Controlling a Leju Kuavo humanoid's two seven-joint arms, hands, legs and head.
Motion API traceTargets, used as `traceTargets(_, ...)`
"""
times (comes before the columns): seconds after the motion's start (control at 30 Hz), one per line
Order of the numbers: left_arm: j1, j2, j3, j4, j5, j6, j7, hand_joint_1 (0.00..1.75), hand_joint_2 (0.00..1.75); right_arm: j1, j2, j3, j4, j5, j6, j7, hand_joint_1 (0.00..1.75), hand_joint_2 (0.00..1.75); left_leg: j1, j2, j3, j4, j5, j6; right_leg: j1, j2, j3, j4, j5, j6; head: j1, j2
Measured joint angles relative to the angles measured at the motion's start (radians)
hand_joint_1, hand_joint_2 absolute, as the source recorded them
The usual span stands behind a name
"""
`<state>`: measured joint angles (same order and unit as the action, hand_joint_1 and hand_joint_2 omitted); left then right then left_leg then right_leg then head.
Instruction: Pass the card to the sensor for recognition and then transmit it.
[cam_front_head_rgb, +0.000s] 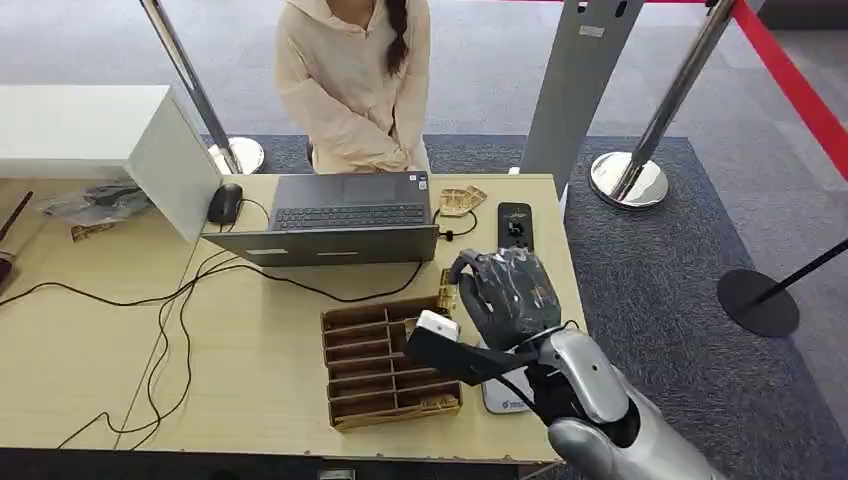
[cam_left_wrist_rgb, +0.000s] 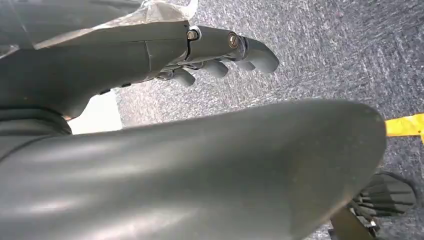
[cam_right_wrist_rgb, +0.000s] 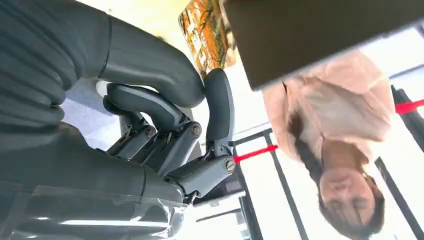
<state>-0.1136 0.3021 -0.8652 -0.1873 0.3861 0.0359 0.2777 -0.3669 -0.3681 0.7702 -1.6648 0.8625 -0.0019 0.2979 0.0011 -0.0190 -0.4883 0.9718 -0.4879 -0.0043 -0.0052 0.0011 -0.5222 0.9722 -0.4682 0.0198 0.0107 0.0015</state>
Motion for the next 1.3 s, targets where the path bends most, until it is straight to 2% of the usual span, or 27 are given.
traceTargets(0.27, 0.000, -0.009, -0.001, 0.000, -0.011, -0.003, -0.002, 0.00, 0.00, -0.051, 0.000, -0.016, -0.040, -0.001, 0.003, -0.004, 1.75, 1.75, 0.000, 0.000, 0.000, 0.000, 0.000, 0.000, 0.000, 0.000, 0.000, 0.000, 0.000, 0.000, 0.000, 0.000)
traceTargets(0.57, 0.000, -0.020, -0.002, 0.000, -0.045, -0.005, -0.013, 0.00, 0.00, -0.155, 0.011, -0.053, -0.028, -0.040, -0.061, -0.026, 1.75, 1.75, 0.000, 0.000, 0.000, 0.000, 0.000, 0.000, 0.000, 0.000, 0.001, 0.000, 0.000, 0.000, 0.000, 0.000)
traceTargets(0.9, 0.000, -0.048, -0.003, -0.001, -0.063, -0.008, -0.023, 0.00, 0.00, -0.313, 0.080, -0.062, 0.117, -0.074, -0.098, -0.063, 1.75, 1.75, 0.000, 0.000, 0.000, 0.000, 0.001, -0.001, 0.000, 0.000, 0.001, 0.001, 0.000, 0.000, 0.000, 0.000)
traceTargets(1.3, 0.000, -0.072, -0.003, -0.001, -0.069, -0.018, -0.024, 0.00, 0.00, -0.412, 0.177, -0.051, 0.301, -0.115, -0.116, -0.099, 1.75, 1.75, 0.000, 0.000, 0.000, 0.000, 0.001, -0.001, 0.000, 0.000, 0.001, 0.001, 0.000, 0.000, 0.000, 0.000)
